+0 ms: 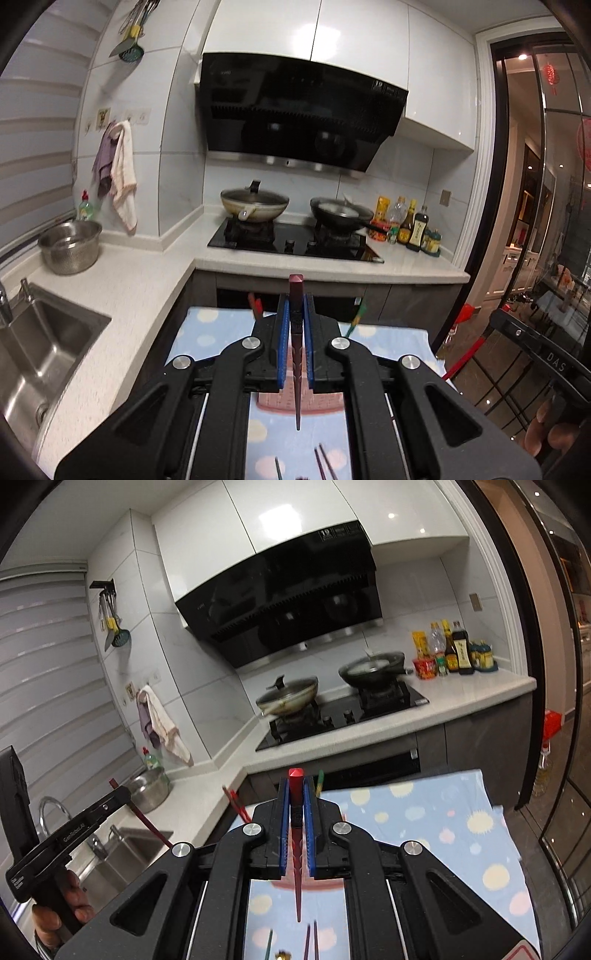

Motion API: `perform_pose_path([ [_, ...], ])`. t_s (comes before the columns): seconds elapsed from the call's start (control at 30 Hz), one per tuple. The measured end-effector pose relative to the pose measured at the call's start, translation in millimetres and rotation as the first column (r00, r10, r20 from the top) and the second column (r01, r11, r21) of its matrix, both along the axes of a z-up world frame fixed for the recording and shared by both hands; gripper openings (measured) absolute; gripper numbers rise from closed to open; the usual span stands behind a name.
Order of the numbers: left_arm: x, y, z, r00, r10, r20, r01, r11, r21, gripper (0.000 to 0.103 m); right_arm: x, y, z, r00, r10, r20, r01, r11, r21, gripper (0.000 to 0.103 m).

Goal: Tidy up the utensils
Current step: 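Lift both held chopsticks and carry them over the pink holder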

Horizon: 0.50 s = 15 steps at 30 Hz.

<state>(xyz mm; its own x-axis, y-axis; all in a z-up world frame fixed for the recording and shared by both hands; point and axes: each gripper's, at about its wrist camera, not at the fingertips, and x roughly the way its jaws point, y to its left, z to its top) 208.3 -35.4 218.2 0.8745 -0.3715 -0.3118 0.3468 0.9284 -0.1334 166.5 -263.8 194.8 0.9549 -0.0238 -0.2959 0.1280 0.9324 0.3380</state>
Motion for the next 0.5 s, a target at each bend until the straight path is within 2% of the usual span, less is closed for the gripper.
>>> perform_pose_path([
  [0.13, 25.7, -11.1, 17.0, 0.999, -0.003, 0.043, 0.003, 1.0, -0.003, 0.007, 32.9, -2.3, 18.7, 0.999, -0.003, 0.042, 0.004, 1.0, -0.016, 0.007],
  [0.23, 50.2, -17.5, 19.9, 0.999, 0.002, 0.042, -0.002, 1.0, -0.005, 0.007, 56.0, -1.8, 23.4, 0.999, -0.007, 0.052, 0.008, 1.0, -0.03, 0.007],
  [0.5, 99.4, -27.5, -0.5, 1.0, 0.021, 0.012, -0.021, 1.0, 0.009, 0.007, 112.7, -0.3, 1.3, 1.0, 0.01, -0.003, -0.01, 0.999, -0.042, 0.007],
])
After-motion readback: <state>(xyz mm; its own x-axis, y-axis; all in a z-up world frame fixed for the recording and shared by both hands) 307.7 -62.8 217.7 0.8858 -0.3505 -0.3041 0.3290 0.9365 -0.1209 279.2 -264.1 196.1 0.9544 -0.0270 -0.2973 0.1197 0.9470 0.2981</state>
